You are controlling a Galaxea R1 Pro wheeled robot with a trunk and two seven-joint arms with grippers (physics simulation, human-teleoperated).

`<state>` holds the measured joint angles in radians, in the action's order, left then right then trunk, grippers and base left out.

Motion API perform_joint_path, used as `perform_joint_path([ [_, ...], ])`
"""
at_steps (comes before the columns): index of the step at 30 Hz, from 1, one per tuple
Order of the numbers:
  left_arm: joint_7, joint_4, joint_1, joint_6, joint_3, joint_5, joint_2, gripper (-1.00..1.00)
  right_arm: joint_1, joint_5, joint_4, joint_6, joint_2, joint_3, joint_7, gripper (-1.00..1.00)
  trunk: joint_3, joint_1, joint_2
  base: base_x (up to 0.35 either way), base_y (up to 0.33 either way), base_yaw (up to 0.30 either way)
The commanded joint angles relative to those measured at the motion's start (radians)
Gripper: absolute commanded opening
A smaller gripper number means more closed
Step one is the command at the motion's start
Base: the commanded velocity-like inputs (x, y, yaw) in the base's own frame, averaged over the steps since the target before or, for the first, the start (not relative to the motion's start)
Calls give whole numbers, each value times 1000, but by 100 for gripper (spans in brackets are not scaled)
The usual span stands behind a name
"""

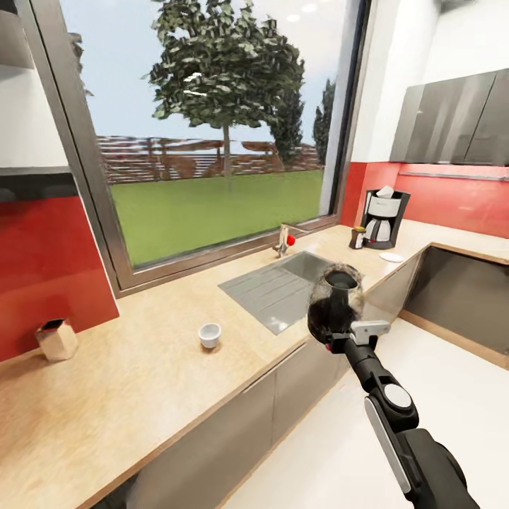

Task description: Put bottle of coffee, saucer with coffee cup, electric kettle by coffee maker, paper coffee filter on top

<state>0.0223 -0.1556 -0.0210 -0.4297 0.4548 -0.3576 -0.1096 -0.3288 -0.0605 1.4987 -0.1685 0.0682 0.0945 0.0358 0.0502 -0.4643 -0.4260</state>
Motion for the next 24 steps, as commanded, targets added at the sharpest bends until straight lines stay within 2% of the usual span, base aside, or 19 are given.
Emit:
perform_joint_path([
  [1,3,-2,0,-1,8,-9,-1,100,-1,-5,2,-5,1,2,4,-100,2,-1,-2,243,-183,-267],
  [15,3,-2,0,-2,8,-9,-1,100,-1,-5,0,-5,1,2,4,-100,2,-1,-2,242,-185,-267],
  [24,4,-2,0,-2,8,-9,-1,100,-1,-5,0,-5,0,2,4,-100,2,-1,-2,139,-253,-267],
])
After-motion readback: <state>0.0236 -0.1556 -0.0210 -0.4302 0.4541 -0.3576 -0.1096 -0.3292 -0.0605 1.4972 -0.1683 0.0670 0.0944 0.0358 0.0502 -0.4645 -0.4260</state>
